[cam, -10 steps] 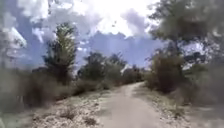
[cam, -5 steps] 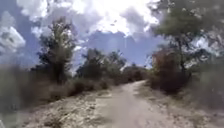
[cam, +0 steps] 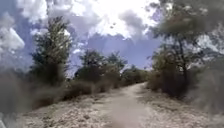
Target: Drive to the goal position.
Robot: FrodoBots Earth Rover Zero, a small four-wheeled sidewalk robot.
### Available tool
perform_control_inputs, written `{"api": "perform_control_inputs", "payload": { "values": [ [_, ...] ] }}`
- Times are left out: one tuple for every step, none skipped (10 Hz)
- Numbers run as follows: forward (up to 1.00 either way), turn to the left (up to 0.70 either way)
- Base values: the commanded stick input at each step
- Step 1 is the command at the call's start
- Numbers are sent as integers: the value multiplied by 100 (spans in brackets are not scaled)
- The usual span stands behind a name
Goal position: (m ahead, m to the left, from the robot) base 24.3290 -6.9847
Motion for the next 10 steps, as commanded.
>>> {"api": "perform_control_inputs", "payload": {
  "values": [
    [70,0],
    [70,0],
    [70,0],
    [70,0],
    [70,0],
    [70,0],
    [70,0],
    [70,0],
    [70,0],
    [70,0]
  ]
}}
